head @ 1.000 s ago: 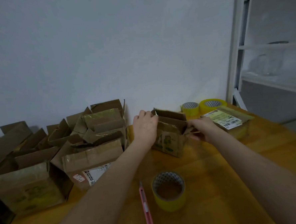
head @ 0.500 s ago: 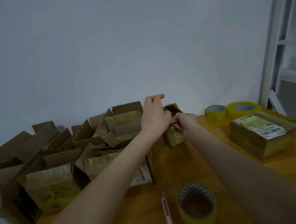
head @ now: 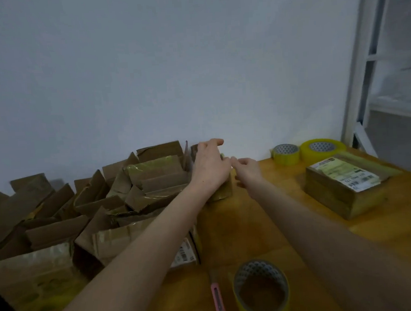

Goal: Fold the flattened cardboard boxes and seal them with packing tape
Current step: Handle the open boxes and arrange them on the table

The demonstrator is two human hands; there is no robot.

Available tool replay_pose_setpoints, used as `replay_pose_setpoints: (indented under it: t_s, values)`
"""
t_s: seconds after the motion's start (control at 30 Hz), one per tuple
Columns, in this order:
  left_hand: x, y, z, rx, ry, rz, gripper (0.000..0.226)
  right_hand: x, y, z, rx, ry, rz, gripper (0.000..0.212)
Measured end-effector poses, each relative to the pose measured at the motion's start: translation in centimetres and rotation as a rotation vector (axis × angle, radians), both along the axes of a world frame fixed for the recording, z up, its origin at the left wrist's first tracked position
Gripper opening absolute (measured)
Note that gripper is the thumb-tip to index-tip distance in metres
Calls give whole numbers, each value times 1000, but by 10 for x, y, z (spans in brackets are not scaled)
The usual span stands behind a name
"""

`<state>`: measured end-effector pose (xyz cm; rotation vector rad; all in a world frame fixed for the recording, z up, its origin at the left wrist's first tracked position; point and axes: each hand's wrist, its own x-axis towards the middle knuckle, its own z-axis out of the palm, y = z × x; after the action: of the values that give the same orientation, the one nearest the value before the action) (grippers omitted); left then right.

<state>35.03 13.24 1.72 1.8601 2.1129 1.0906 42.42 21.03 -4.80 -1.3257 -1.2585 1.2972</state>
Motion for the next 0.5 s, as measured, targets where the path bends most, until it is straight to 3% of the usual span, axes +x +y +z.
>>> replay_pose_setpoints:
  t_s: [0.1, 0.23, 0.37, 0.5]
  values:
    - [39, 17, -15, -62, -123, -44, 45, 46, -9, 6, 230, -281, -201, 31]
    - [96, 43, -46, -193, -194, -85, 44, 120, -23, 5, 296, -521, -388, 31]
    - [143, 70, -73, -241, -262, -142, 40, 175, -35, -3, 259, -591, -506, 37]
    - [170, 104, -92, -241, -339, -132, 57, 215, -37, -12, 166, -555, -615, 59]
